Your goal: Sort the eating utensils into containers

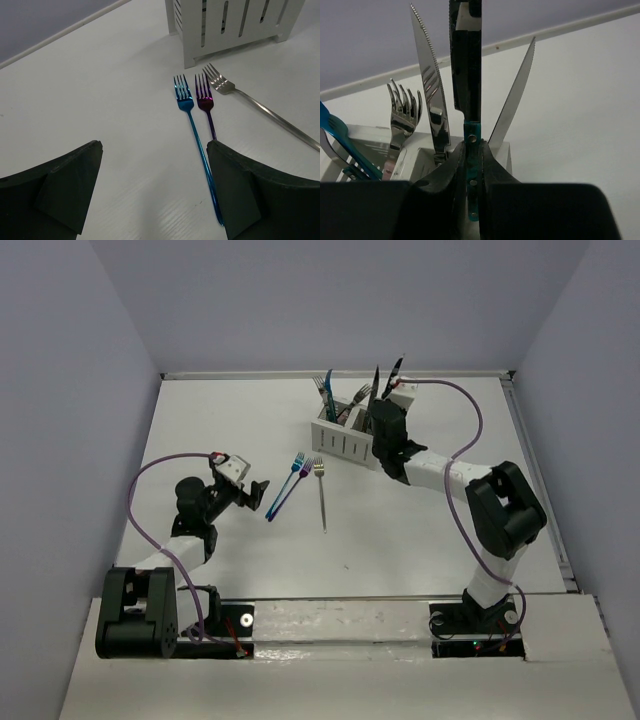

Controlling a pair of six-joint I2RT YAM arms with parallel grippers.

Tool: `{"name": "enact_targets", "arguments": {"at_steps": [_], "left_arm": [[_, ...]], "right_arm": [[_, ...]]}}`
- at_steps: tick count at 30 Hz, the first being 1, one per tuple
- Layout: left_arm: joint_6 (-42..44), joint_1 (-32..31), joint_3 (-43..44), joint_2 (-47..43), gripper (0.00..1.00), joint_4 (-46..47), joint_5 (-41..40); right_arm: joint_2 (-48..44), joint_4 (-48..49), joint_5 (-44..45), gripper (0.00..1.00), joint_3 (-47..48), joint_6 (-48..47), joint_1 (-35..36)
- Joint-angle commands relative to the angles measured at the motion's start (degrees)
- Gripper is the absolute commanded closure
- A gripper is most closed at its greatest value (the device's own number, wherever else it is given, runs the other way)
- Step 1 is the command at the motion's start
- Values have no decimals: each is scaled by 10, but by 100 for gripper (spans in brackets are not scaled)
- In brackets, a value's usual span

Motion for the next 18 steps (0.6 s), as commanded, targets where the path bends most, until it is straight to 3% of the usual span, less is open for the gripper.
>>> {"name": "enact_targets", "arguments": {"at_steps": [1, 3, 4, 5, 10, 15, 18], "left_arm": [[1, 3, 5, -8, 1, 43, 7], [1, 3, 5, -9, 1, 44, 7], [1, 3, 4, -8, 1, 43, 7], [1, 3, 4, -9, 1, 44, 6], [1, 4, -1, -15, 1, 50, 6], [0, 4, 0, -12, 1, 49, 5], [1, 4, -2, -15, 1, 50, 7]], "right_arm": [[-4, 73, 36, 100, -2, -43, 31], [3, 76, 46, 90, 2, -71, 42], [5, 73, 58, 75, 10, -89, 52], [5, 69, 65, 66, 12, -95, 53], [-28, 57, 144, 37, 17, -127, 92], [-91, 12, 169, 31, 5, -99, 105], [-151, -48, 127, 31, -3, -50, 127]]}}
